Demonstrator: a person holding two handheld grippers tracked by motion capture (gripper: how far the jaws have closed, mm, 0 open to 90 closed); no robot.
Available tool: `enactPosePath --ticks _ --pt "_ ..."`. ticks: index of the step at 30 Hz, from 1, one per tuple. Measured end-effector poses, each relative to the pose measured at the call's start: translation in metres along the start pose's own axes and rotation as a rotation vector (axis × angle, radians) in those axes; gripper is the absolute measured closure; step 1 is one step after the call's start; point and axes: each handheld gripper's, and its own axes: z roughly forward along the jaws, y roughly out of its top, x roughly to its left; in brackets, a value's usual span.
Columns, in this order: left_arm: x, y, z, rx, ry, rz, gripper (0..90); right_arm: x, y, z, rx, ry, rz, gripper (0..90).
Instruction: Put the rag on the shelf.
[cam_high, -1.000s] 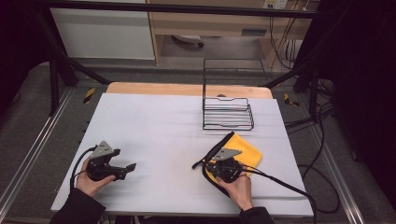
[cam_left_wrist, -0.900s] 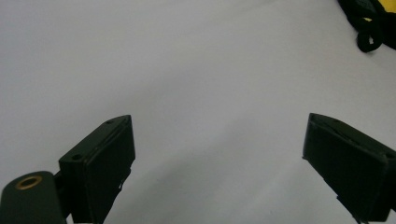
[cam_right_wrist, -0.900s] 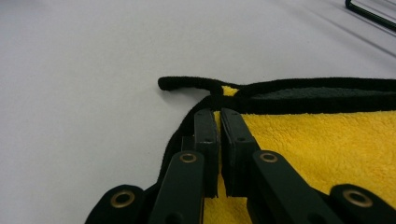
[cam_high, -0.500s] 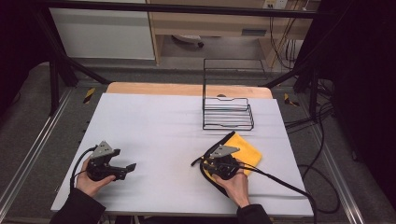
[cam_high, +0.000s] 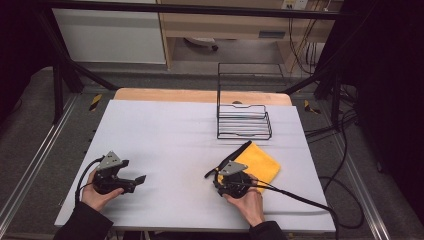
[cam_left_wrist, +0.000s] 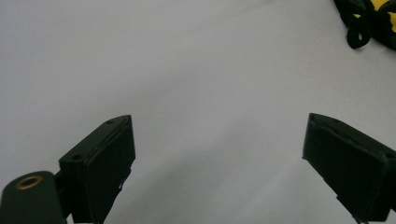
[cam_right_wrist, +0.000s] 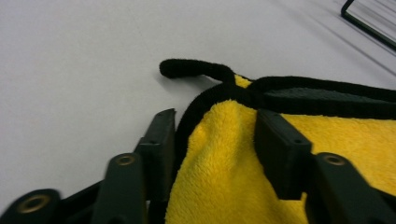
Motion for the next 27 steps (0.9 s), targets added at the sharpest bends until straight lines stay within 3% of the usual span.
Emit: enactPosePath --ticks 2,4,8,11,14,15,16,17,18,19,21,24,27 --pt "0.000 0.000 0.000 0.000 0.000 -0.001 9.1 -0.003 -0.002 -0.002 0.002 -0.021 -0.019 68.2" --pt "0.000 0.000 0.000 0.001 0.000 -0.001 9.1 -0.005 -0.001 -0.002 0.003 -0.029 -0.007 72.9" --pt "0.000 0.000 0.000 0.000 0.000 0.001 9.1 -0.007 0.001 -0.003 0.009 -0.029 0.027 77.2" --pt "0.001 0.000 0.000 0.000 -0.001 0.001 9.2 -0.008 0.002 -0.006 -0.002 -0.022 0.023 77.8" --pt "0.001 0.000 0.000 0.001 -0.001 -0.001 9.3 -0.007 0.005 -0.017 -0.046 0.039 0.015 77.9" --pt "0.001 0.000 0.001 0.001 0.000 -0.001 9.3 -0.007 0.005 -0.017 -0.046 0.039 0.015 77.9" --pt "0.001 0.000 0.001 -0.002 0.001 -0.004 9.4 -0.002 0.006 -0.020 -0.074 0.112 0.009 77.9" --pt "0.001 0.000 0.001 0.000 0.001 -0.004 9.4 -0.002 0.006 -0.020 -0.074 0.112 0.009 77.9" --pt "0.000 0.001 0.001 0.000 0.001 -0.002 9.4 0.007 0.008 -0.021 -0.093 0.178 -0.012 77.8" --pt "0.000 0.001 0.001 -0.001 0.001 -0.001 9.4 0.011 0.010 -0.021 -0.100 0.204 -0.025 77.7" --pt "0.000 0.001 0.000 0.001 0.001 0.001 9.4 0.017 0.011 -0.021 -0.103 0.222 -0.042 77.6" --pt "0.000 0.001 0.000 0.002 -0.001 0.001 9.4 0.033 0.015 -0.015 -0.085 0.299 -0.090 77.1" --pt "0.000 0.001 0.000 0.001 -0.003 0.002 9.4 0.035 0.013 -0.012 -0.062 0.314 -0.100 75.4"
